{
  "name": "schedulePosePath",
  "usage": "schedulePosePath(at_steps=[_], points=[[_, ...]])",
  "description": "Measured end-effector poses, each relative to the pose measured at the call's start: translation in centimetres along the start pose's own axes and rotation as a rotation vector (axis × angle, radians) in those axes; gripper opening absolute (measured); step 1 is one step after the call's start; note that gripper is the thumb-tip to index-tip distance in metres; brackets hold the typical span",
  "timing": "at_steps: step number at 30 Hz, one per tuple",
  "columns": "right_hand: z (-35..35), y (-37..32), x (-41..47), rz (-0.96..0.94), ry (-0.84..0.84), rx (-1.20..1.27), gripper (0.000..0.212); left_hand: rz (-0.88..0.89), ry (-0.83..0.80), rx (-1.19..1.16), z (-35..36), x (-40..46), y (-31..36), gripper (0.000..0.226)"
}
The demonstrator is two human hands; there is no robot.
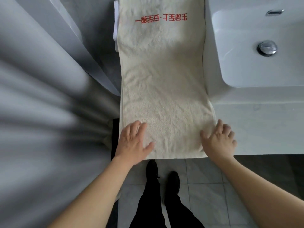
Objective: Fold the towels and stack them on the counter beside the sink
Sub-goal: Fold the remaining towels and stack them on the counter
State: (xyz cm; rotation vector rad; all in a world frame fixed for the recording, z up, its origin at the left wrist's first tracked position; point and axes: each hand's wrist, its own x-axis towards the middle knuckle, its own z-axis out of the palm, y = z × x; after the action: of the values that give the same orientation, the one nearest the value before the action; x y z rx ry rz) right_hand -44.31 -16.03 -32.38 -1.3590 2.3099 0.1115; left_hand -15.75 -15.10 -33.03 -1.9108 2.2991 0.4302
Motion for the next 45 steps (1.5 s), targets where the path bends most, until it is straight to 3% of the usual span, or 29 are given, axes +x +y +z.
schedulePosePath(at_steps=[3, 6, 9, 11, 15, 18, 22, 24, 27, 31, 33, 35, 36, 40, 45], points=[[-0.8, -0.2, -1.3, 0.235, -0.123, 0.123, 0.066, 0.105, -0.182, 0.101, 0.9, -3.8, 1.0, 0.067], [-1.8, -0.7, -1.2, 0.328, -0.341, 0.197, 0.049, 0.034, -0.127, 0.141, 1.0, -4.7, 1.1, 0.049], [-2.5, -1.4, -0.9, 0.368, -0.408, 0.440, 0.031, 0.035, -0.172, 0.205, -1.1, -3.7, 1.0, 0.031], [-3.3, -2.2, -1.2, 0.410, -0.427, 0.686, 0.019, -0.031, -0.245, 0.204, -2.4, -3.0, 0.4, 0.042], [-4.8, -3.1, -1.9, 0.479, -0.437, 0.977, 0.007, -0.074, -0.456, 0.365, -1.8, -3.5, 0.4, 0.097], [-5.2, -2.8, -2.1, 0.557, -0.465, 1.167, 0.011, -0.112, -0.308, 0.431, -0.1, -4.3, 1.4, 0.075], [-6.2, -1.9, -1.9, 0.553, -0.360, 1.430, 0.038, -0.110, -0.188, 0.327, -0.9, -3.9, 1.9, 0.039], [-7.6, -2.1, -1.8, 0.523, -0.318, 1.498, 0.032, -0.121, -0.162, 0.190, -3.0, -3.1, 1.4, 0.024], [-9.4, -3.0, -1.1, 0.480, -0.303, 1.533, 0.032, -0.310, -0.037, -0.204, -6.7, -1.4, 0.3, 0.016], [-11.8, -5.6, 1.2, 0.236, -0.231, 1.396, 0.054, -0.519, 0.203, -0.849, -11.0, 1.9, -1.4, 0.022], [-12.8, -7.1, 2.8, 0.051, -0.150, 1.161, 0.049, -0.549, 0.261, -1.124, -13.3, 3.7, -2.1, 0.015], [-14.0, -8.5, 4.6, -0.064, -0.011, 0.907, 0.028, -0.577, 0.306, -1.295, -15.2, 5.7, -2.7, 0.007], [-14.7, -9.2, 5.4, -0.097, 0.046, 0.818, 0.017, -0.579, 0.323, -1.360, -15.8, 6.8, -3.0, 0.006], [-16.9, -12.5, 8.9, -0.184, 0.145, 0.592, 0.037, -0.579, 0.312, -1.512, -17.7, 11.4, -4.5, 0.008], [-18.7, -15.9, 13.3, -0.212, 0.303, 0.377, 0.038, -0.521, 0.275, -1.513, -19.9, 16.3, -6.0, 0.012]])
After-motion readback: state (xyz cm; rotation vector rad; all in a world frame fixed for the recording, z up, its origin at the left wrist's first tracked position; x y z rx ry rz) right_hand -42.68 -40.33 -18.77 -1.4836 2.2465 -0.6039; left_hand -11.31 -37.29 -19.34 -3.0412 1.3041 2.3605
